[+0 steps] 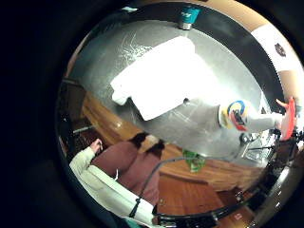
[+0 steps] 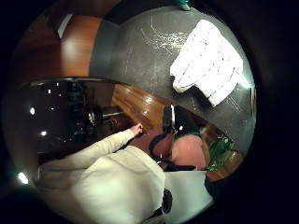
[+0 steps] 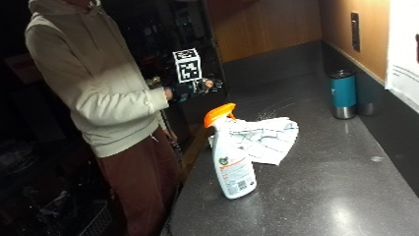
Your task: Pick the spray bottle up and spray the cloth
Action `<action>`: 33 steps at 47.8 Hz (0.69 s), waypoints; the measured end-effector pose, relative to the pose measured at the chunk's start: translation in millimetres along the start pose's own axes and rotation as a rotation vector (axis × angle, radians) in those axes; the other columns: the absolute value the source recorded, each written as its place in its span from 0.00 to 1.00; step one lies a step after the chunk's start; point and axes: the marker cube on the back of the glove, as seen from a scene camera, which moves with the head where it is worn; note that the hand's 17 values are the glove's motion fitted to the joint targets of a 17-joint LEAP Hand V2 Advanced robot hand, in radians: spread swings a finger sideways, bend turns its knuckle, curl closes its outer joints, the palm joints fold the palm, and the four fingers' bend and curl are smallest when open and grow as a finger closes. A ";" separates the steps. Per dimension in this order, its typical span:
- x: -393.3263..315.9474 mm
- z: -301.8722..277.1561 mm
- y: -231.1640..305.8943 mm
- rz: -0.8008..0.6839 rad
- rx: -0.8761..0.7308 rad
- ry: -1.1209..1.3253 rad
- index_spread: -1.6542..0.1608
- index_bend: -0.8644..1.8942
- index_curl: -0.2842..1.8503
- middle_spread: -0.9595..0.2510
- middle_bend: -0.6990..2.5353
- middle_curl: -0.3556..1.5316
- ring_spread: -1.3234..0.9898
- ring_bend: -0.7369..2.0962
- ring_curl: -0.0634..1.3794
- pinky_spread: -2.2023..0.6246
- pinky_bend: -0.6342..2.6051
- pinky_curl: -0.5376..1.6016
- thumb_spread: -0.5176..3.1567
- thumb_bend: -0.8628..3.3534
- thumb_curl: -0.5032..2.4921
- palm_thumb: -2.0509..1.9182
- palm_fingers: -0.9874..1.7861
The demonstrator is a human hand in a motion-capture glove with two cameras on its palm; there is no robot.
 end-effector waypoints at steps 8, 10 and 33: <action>6.4 0.2 3.8 0.012 0.028 -0.002 0.75 0.40 0.21 0.78 0.28 0.25 0.58 0.33 0.10 0.82 0.29 0.32 0.32 0.28 0.24 0.68 0.45; 7.3 -0.2 5.8 0.015 0.042 -0.002 0.74 0.40 0.22 0.78 0.28 0.26 0.58 0.33 0.11 0.82 0.29 0.33 0.34 0.28 0.25 0.68 0.45; 57.3 -16.0 65.9 0.265 0.234 0.066 0.71 0.38 0.27 0.78 0.27 0.31 0.58 0.33 0.15 0.84 0.28 0.37 0.40 0.24 0.29 0.70 0.44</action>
